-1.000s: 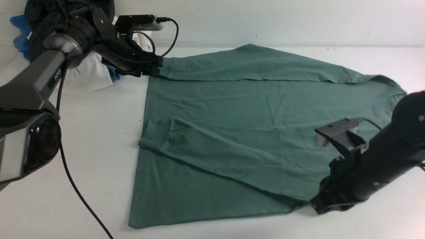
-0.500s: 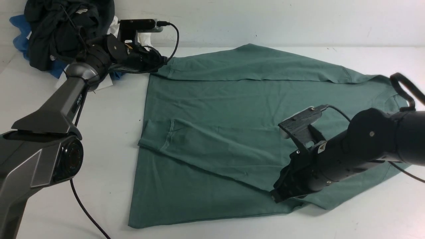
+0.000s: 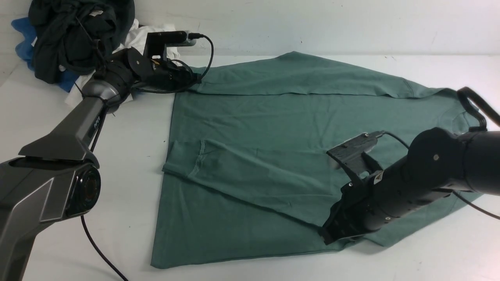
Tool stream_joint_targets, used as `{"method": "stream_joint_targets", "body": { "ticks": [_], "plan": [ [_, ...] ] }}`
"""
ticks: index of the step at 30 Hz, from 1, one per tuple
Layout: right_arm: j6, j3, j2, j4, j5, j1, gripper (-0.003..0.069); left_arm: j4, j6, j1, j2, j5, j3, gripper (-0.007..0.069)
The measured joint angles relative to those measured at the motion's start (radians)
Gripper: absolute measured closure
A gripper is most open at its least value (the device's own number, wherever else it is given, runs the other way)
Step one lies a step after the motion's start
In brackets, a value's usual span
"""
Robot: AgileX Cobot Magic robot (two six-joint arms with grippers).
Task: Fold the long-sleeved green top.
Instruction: Use the left arm to clamp the cuff farthest from it
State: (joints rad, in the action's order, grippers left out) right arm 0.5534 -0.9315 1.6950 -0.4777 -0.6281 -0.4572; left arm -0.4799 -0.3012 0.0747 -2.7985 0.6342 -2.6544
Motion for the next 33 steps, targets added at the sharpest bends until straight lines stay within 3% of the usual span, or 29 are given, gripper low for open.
{"method": "stream_joint_targets", "body": {
  "ticks": [4, 16, 18, 19, 20, 21, 22, 26, 29, 31, 32, 33],
  "plan": [
    [-0.001, 0.0, 0.0, 0.007, -0.031, 0.0, 0.0669, 0.009, -0.006, 0.001, 0.024, 0.066, -0.061, 0.0624],
    [0.003, 0.0, 0.0, 0.019, -0.045, 0.0, 0.0669, 0.01, -0.003, 0.001, 0.105, 0.235, -0.139, 0.0602],
    [0.015, 0.0, 0.0, 0.019, -0.046, 0.0, 0.0669, 0.006, -0.008, 0.001, 0.061, 0.197, -0.136, 0.0502],
    [0.015, 0.0, 0.0, 0.019, -0.046, 0.0, 0.0669, 0.005, -0.01, 0.001, 0.057, 0.192, -0.136, 0.0492],
    [0.02, 0.0, 0.0, 0.019, -0.046, 0.0, 0.0669, 0.0, -0.024, 0.002, 0.025, 0.138, -0.136, 0.0405],
    [0.02, 0.0, 0.0, 0.019, -0.046, 0.0, 0.0669, 0.0, -0.027, 0.002, 0.022, 0.124, -0.136, 0.0393],
    [0.021, 0.0, 0.0, 0.019, -0.047, 0.0, 0.0669, -0.001, -0.034, 0.006, 0.001, 0.085, -0.136, 0.0314],
    [0.022, 0.0, 0.0, 0.018, -0.049, 0.0, 0.0669, 0.001, -0.045, 0.015, -0.047, 0.002, -0.136, 0.0169],
    [0.022, 0.0, 0.0, 0.015, -0.049, 0.0, 0.0669, 0.012, -0.046, 0.023, -0.084, -0.036, -0.136, 0.0179],
    [0.022, 0.0, 0.0, 0.015, -0.049, 0.0, 0.0669, 0.017, -0.05, 0.029, -0.105, -0.059, -0.136, 0.0247],
    [0.022, 0.0, 0.0, 0.013, -0.053, 0.0, 0.0669, 0.018, -0.049, 0.031, -0.106, -0.067, -0.136, 0.0316],
    [0.022, 0.0, 0.0, 0.012, -0.054, 0.0, 0.0669, 0.018, -0.049, 0.031, -0.106, -0.067, -0.136, 0.0329]
  ]
}}
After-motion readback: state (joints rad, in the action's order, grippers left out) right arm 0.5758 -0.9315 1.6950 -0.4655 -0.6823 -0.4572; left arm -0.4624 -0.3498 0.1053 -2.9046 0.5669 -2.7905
